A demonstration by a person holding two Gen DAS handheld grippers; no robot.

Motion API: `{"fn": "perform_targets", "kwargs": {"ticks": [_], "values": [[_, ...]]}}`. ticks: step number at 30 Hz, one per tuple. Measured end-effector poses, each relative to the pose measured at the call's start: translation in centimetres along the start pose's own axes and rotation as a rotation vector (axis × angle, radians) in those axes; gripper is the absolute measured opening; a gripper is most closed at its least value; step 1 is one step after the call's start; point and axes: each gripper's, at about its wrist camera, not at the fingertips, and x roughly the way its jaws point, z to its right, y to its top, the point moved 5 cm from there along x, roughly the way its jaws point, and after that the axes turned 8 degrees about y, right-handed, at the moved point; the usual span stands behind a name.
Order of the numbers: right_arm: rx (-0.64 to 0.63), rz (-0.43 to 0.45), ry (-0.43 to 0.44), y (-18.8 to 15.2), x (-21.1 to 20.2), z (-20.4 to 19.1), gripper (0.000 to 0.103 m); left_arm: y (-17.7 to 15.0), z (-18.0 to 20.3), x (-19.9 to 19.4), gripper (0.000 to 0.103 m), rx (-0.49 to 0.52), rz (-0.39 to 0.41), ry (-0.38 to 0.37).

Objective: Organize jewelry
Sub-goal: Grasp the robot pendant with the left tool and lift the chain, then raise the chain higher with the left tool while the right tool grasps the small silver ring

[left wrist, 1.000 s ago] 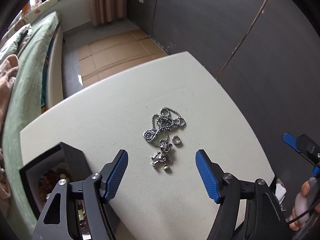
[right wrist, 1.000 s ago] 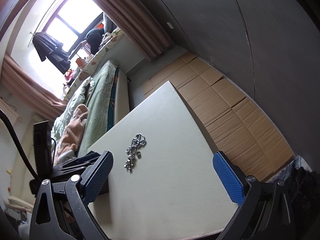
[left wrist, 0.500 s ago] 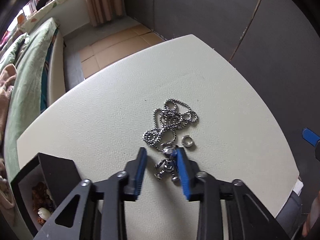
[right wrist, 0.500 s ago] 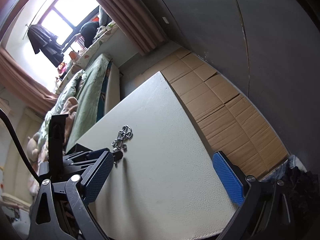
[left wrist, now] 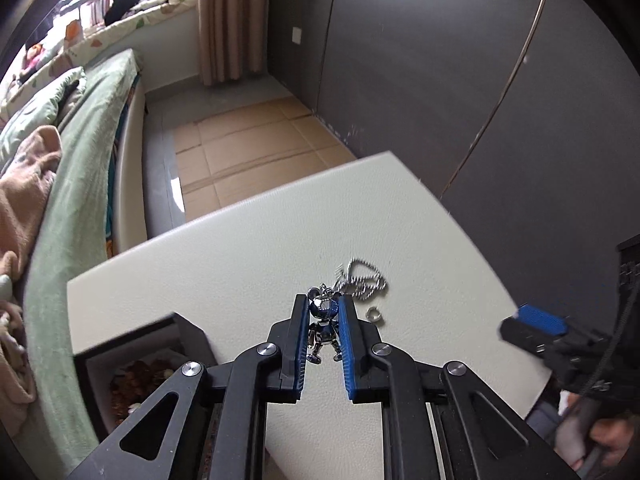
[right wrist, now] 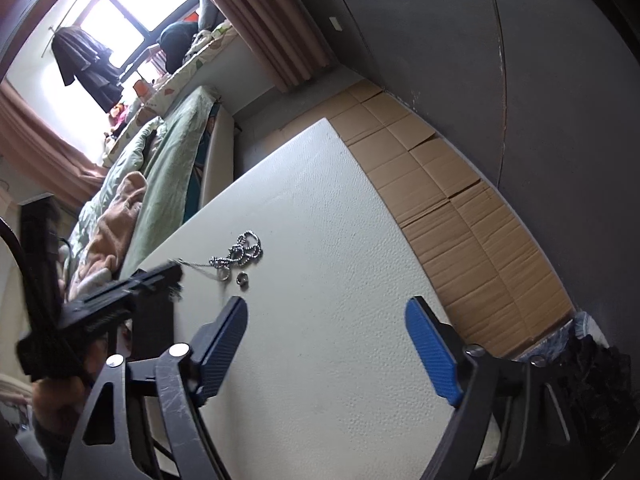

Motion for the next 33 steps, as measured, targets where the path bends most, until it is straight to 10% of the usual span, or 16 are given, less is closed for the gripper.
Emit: {"fn": "perform_targets", "kwargs": {"ticks": [14,33], "values": [[-0.089,-0.141,0.024,0.5,5.1,-2.9,0.039,3.0,-2.4,-7.3,0.015,-0.046,0.134,0.033],[-0.317,-0.357,-0.136,0.9,10.9,-7.7,0.038,4.1,-6.8,-12.1,0.015,-0.120,0.196,0.079]]}}
